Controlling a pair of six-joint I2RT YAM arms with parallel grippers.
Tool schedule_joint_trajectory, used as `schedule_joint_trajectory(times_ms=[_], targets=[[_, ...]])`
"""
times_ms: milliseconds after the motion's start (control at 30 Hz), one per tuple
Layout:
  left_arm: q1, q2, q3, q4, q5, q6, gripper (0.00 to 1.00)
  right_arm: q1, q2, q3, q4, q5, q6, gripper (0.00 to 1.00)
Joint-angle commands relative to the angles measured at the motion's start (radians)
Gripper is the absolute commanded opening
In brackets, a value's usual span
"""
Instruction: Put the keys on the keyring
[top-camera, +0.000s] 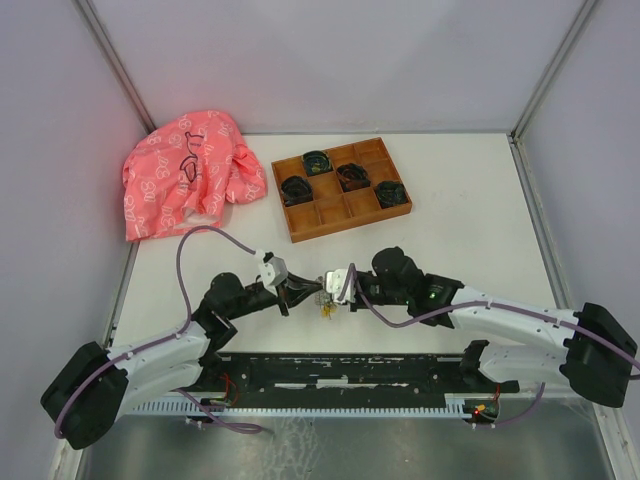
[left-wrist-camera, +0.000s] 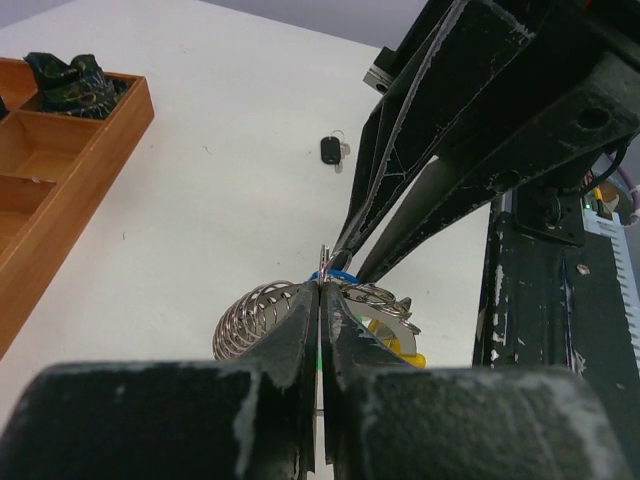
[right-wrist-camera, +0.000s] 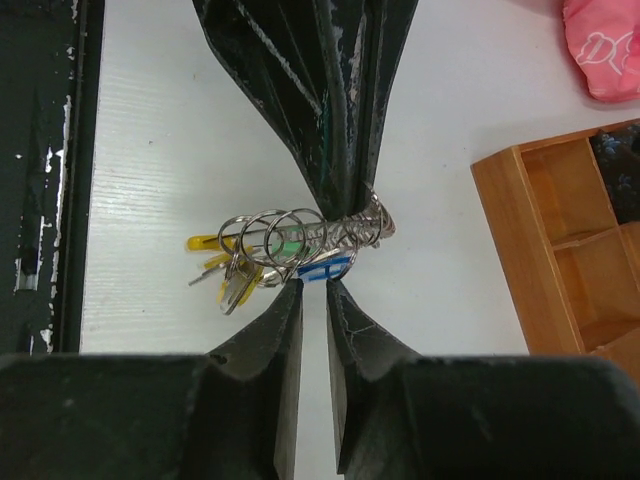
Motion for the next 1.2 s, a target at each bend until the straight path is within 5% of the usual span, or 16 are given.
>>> schedule_joint_trajectory(times_ms=[0,567,1167], targets=[[0.001,-0.002,-0.001,0.138,-0.022,-0.037,0.03,0.005,-0.070,-0.026,0.067,0.034,0.051,0.25],[0.001,0.020,-0.007,0.145,0.007,0.005,0.03,-0.010,-0.134,-0.032,0.130,0.044,0.211,0.40],[0.002,0.024,-0.009,0.164,0.023,0.012,0.03,-0.062,-0.027,-0.014,0.202,-0.004,0.363,0.32]])
